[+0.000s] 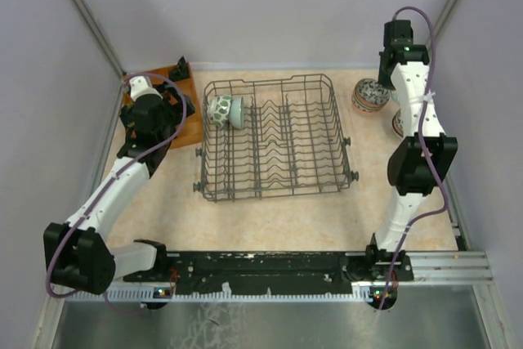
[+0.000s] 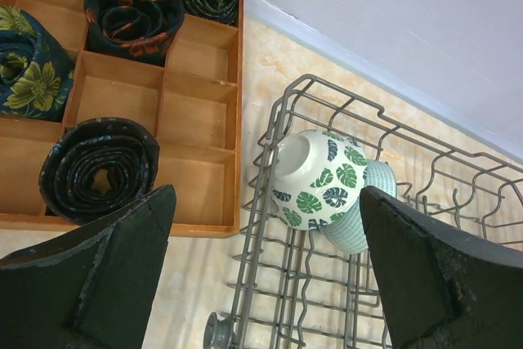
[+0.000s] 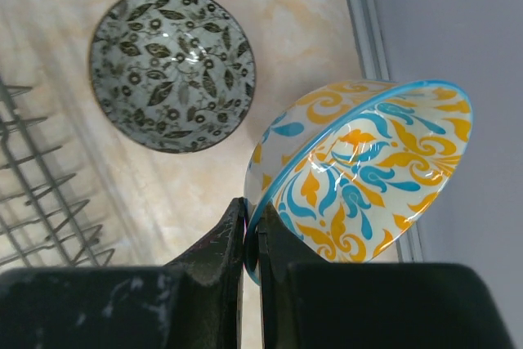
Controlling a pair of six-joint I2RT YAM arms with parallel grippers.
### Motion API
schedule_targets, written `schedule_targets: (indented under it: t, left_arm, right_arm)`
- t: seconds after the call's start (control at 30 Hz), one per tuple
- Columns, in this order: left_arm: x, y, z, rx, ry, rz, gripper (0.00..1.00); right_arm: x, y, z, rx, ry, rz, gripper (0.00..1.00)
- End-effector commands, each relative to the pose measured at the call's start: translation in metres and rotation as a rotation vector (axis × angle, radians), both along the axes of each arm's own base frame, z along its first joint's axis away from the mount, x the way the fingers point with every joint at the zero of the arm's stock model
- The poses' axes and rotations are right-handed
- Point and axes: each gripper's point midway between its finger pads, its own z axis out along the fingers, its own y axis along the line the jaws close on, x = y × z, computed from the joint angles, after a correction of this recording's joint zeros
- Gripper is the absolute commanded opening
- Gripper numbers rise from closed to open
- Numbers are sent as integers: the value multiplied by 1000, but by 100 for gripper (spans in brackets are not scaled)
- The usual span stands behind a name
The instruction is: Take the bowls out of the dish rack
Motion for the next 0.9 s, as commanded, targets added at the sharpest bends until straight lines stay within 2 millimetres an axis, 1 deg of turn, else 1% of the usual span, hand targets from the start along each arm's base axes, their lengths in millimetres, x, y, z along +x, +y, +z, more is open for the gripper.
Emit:
schedule_targets:
  t: [0.0, 0.23, 0.37, 0.57, 0.67, 0.87]
  left_arm:
    - [8, -5, 17, -3, -34, -16, 99]
    - [13, -11, 17, -21, -26, -40, 99]
    - [15, -13, 16, -24, -18, -48, 99]
    - [15, -13, 19, -23, -25, -47, 99]
    - [16, -14, 17, -19, -16, -51, 99]
    - [14, -13, 9, -20, -5, -49, 99]
  right_arm:
    - [-1, -33, 5, -45, -33, -64, 0]
    - [0, -54, -28, -7, 14, -98, 0]
    - [2, -62, -41, 13, 34, -102, 0]
    - [3, -66, -62, 45, 74, -111, 0]
    - [3, -65, -71, 52, 94, -111, 0]
    - [0, -68, -83, 53, 124, -118, 0]
